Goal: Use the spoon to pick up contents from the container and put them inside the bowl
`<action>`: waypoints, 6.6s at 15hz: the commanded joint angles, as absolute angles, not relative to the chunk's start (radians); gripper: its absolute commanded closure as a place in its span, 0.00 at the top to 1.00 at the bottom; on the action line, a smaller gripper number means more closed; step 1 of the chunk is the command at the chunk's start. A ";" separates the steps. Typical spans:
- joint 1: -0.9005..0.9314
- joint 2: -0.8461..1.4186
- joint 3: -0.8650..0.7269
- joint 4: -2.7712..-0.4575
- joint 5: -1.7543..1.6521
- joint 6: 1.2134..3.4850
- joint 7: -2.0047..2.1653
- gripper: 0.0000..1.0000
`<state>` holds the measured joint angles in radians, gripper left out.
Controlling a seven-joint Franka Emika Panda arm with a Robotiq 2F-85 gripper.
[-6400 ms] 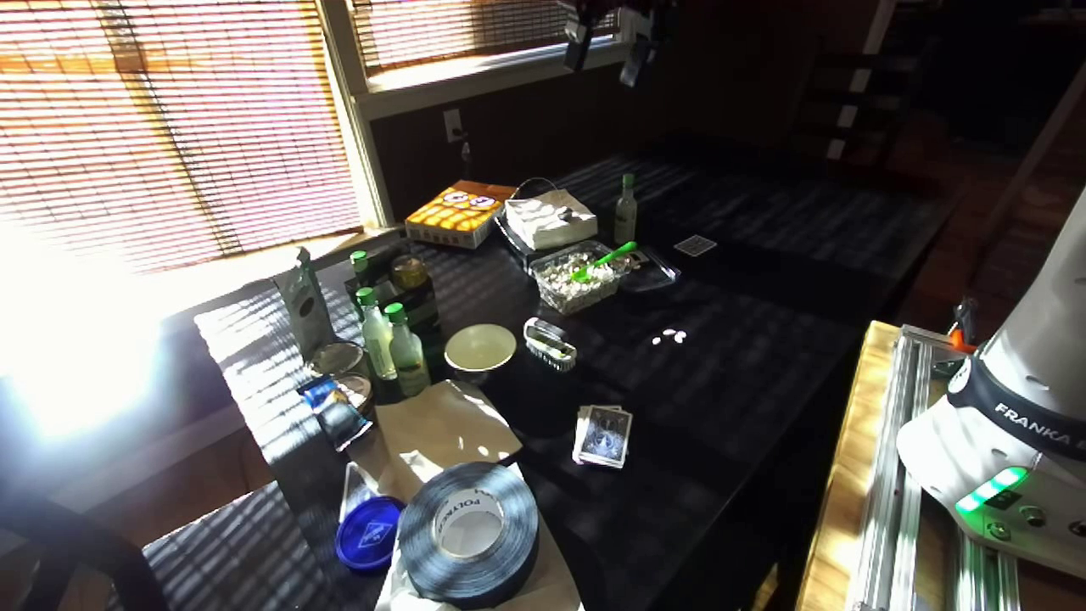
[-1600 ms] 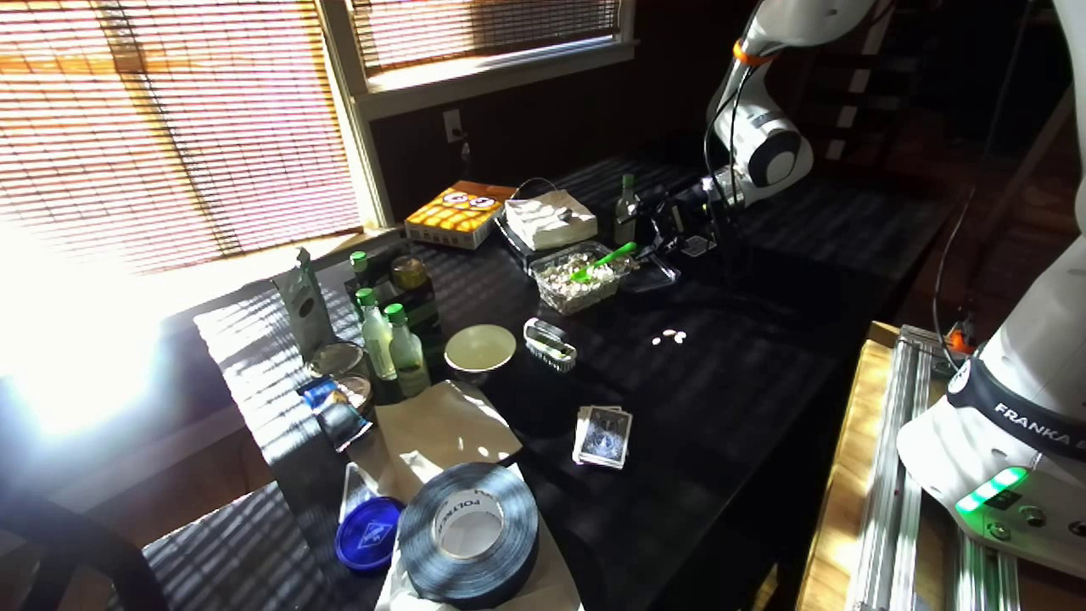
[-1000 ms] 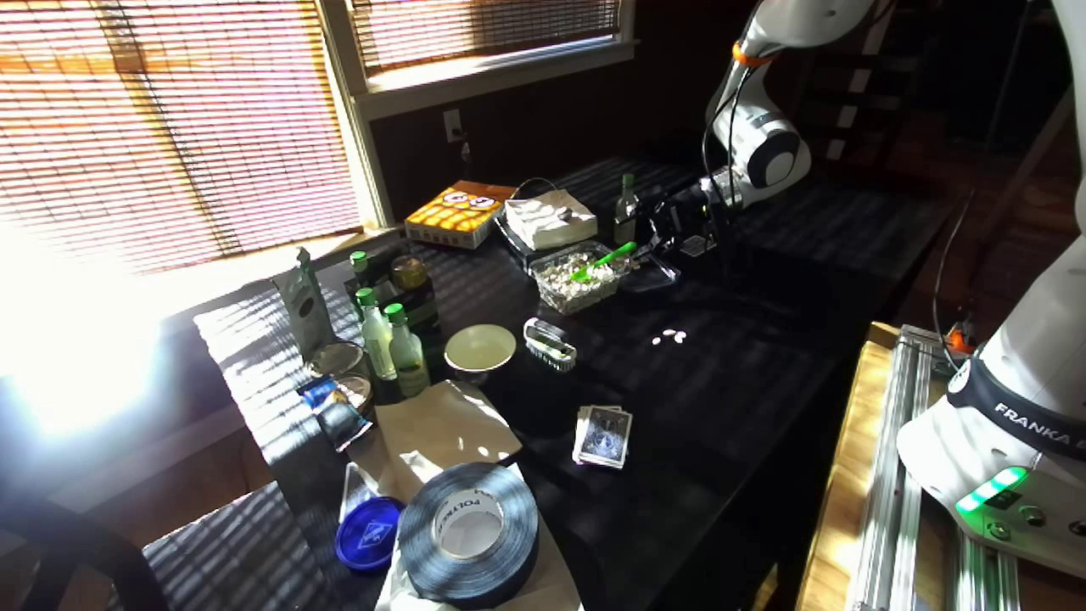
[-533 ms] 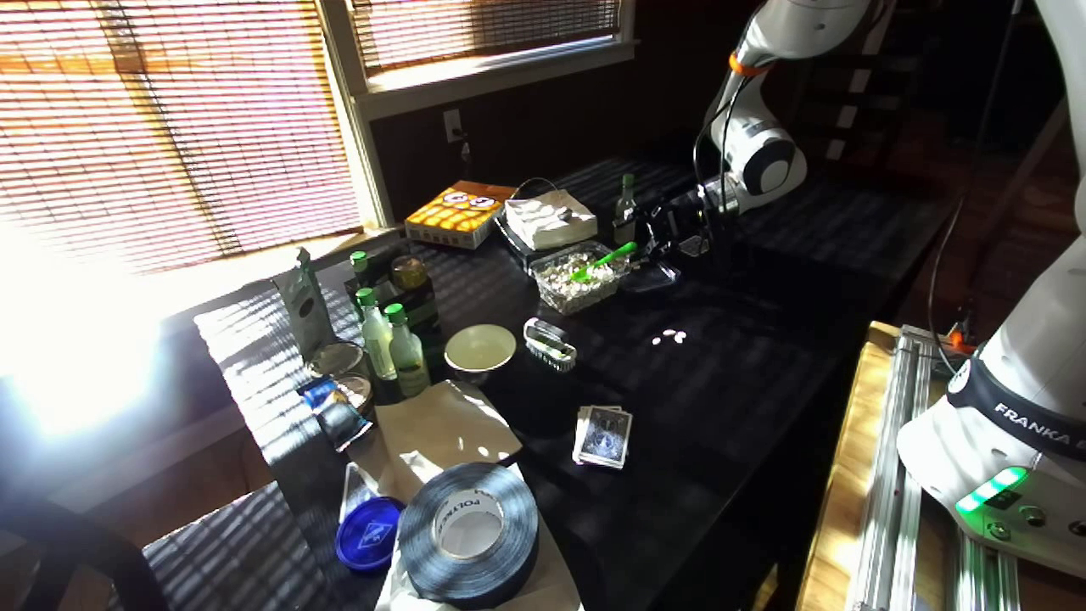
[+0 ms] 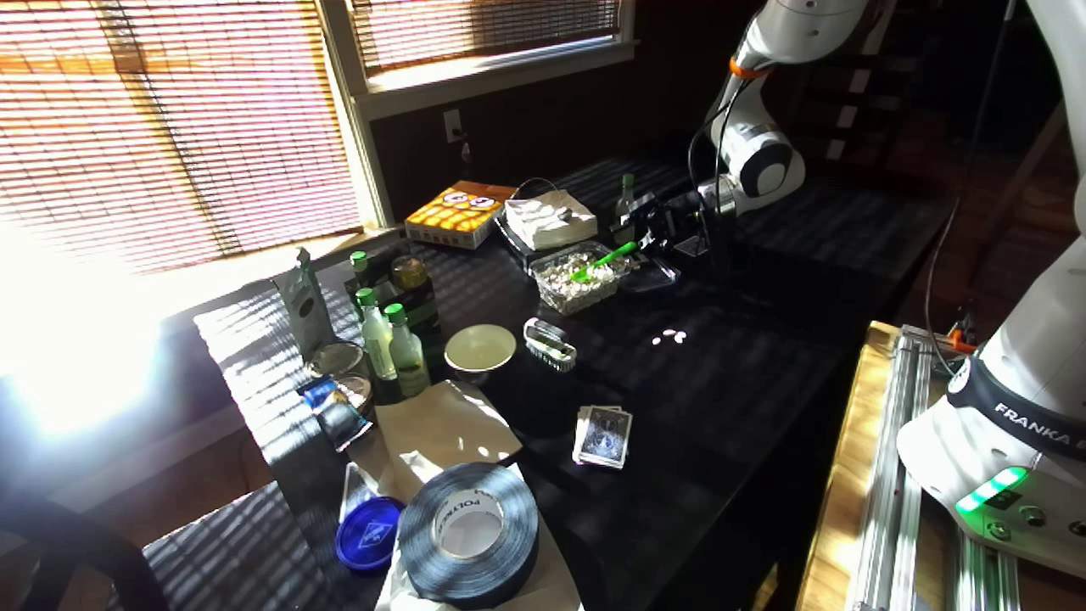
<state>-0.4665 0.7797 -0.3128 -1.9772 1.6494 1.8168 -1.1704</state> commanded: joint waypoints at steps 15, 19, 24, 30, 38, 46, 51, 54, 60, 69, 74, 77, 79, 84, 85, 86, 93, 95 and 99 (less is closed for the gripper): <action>-0.512 0.724 -0.353 -2.007 1.672 1.726 -1.226 0.03; -0.502 0.656 -0.400 -2.057 1.661 1.743 -1.396 0.03; -0.454 0.602 -0.402 -2.124 1.666 1.798 -1.566 0.03; -0.384 0.581 -0.377 -2.156 1.736 1.967 -1.698 0.03; -0.378 0.612 -0.368 -2.123 1.737 1.970 -1.655 0.11; -0.356 0.622 -0.375 -2.118 1.745 2.048 -1.691 0.03; -0.356 0.595 -0.375 -2.122 1.763 2.087 -1.744 0.03; -0.361 0.582 -0.377 -2.126 1.771 2.101 -1.774 0.03; -0.332 0.623 -0.346 -2.108 1.734 2.124 -1.756 0.03; -0.305 0.709 -0.282 -2.064 1.654 2.005 -1.619 0.03; -0.292 0.759 -0.269 -2.026 1.604 1.955 -1.531 0.03; -0.294 0.786 -0.258 -1.997 1.575 1.920 -1.472 0.03; -0.296 0.802 -0.251 -1.980 1.562 1.893 -1.434 0.03; -0.293 0.829 -0.234 -1.949 1.561 1.860 -1.379 0.03; -0.292 0.832 -0.229 -1.947 1.562 1.854 -1.373 0.03; -0.290 0.836 -0.225 -1.943 1.562 1.853 -1.364 0.03; -0.277 0.857 -0.208 -1.925 1.555 1.819 -1.310 0.03; -0.280 0.869 -0.203 -1.914 1.547 1.791 -1.283 0.03; -0.294 0.910 -0.197 -1.871 1.506 1.707 -1.213 0.03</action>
